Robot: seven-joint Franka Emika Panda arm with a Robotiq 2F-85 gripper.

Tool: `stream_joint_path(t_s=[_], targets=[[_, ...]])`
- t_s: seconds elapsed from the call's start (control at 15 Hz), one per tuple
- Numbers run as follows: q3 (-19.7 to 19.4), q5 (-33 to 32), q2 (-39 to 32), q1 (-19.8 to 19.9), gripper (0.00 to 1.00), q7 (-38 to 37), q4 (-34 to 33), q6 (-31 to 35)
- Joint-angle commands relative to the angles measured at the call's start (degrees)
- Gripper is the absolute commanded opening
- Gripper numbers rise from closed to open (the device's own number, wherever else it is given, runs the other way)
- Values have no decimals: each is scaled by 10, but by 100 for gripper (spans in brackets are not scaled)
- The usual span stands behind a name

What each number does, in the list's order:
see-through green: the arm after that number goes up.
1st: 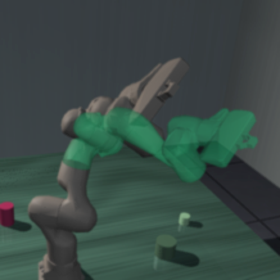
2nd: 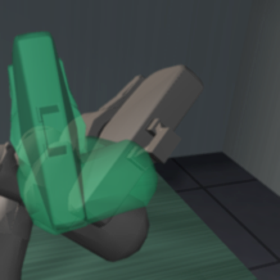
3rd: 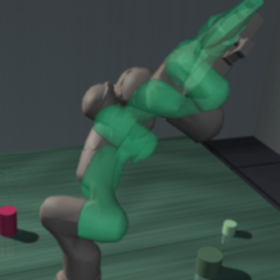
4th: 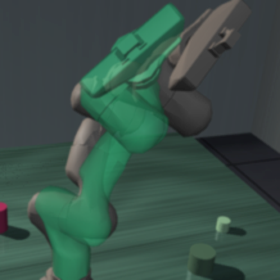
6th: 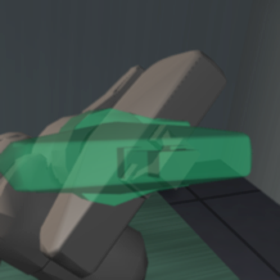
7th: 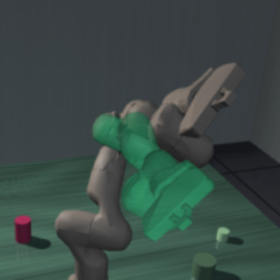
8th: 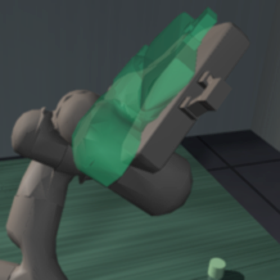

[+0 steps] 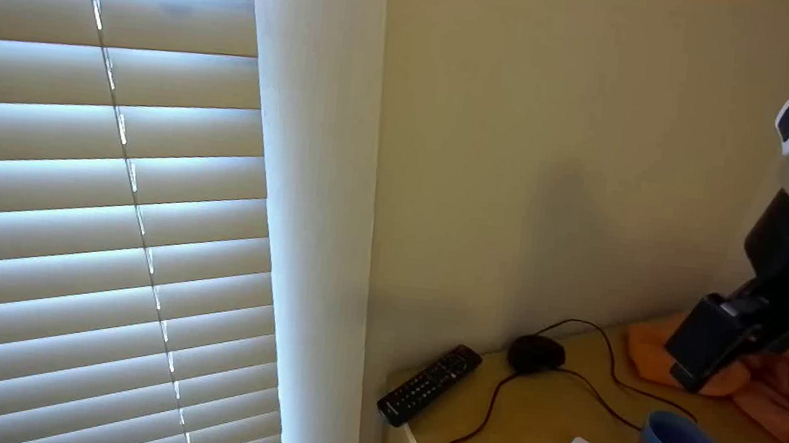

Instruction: Pick up the blue cup and put it on the chest of drawer surface

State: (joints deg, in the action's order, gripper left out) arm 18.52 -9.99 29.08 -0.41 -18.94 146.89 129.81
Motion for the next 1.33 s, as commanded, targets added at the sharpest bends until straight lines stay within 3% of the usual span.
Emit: stream_joint_path(t_s=[0.0,0.27,0.4,0.6,1.0,1.13,1.2,1.27], targets=[[-12,-8,-2,-13,100,-6,-1,-2],[-12,-8,-2,-13,100,-6,-1,-2],[-36,10,-12,-10,100,5,0,10],[-107,51,-42,-1,100,45,20,35],[-230,186,-159,-1,100,185,-3,82],[-246,222,-211,3,100,220,-39,66],[-227,190,-154,11,100,192,0,74],[-234,201,-176,13,100,204,-12,74]])
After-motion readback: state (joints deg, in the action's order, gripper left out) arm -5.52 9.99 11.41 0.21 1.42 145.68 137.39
